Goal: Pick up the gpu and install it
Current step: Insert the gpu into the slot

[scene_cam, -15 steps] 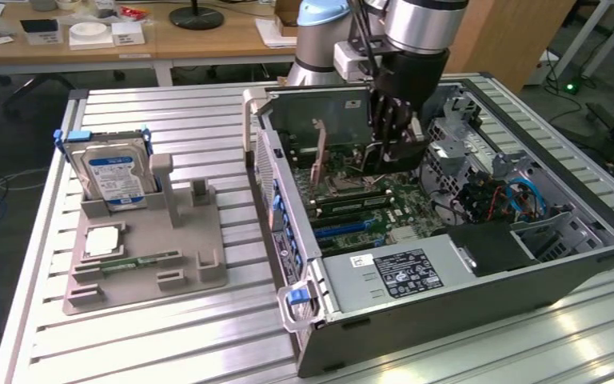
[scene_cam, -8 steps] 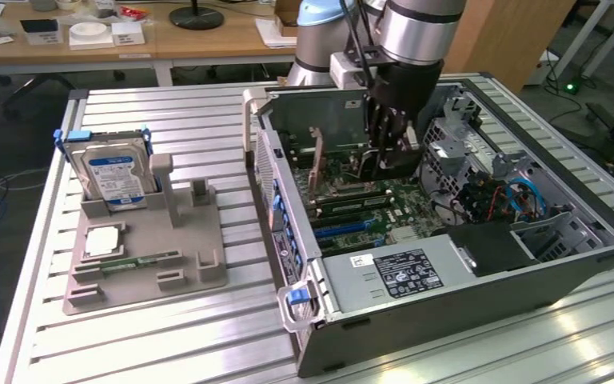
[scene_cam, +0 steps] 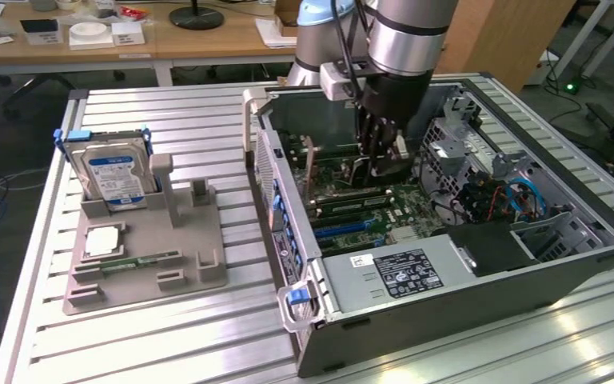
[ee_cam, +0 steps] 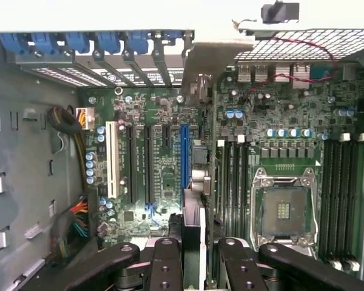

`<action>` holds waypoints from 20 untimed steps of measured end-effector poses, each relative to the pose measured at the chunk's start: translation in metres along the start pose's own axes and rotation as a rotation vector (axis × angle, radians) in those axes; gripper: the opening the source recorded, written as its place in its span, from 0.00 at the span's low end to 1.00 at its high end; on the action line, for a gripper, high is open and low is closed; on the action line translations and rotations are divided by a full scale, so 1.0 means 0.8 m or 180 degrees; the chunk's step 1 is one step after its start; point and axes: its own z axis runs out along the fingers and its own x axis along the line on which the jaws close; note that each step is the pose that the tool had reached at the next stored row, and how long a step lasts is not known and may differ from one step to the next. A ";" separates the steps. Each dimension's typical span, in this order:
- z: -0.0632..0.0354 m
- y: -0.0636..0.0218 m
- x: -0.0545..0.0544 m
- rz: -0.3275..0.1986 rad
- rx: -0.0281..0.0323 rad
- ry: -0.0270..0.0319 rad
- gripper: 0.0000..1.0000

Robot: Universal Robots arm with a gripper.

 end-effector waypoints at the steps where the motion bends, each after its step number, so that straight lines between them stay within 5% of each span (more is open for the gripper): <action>1: 0.001 0.000 0.002 0.0001 0.0000 0.0000 0.27; 18: 0.030 0.002 0.011 0.0001 0.0000 0.0000 0.27; 20: 0.033 0.003 0.011 0.0001 -0.0001 -0.0019 0.27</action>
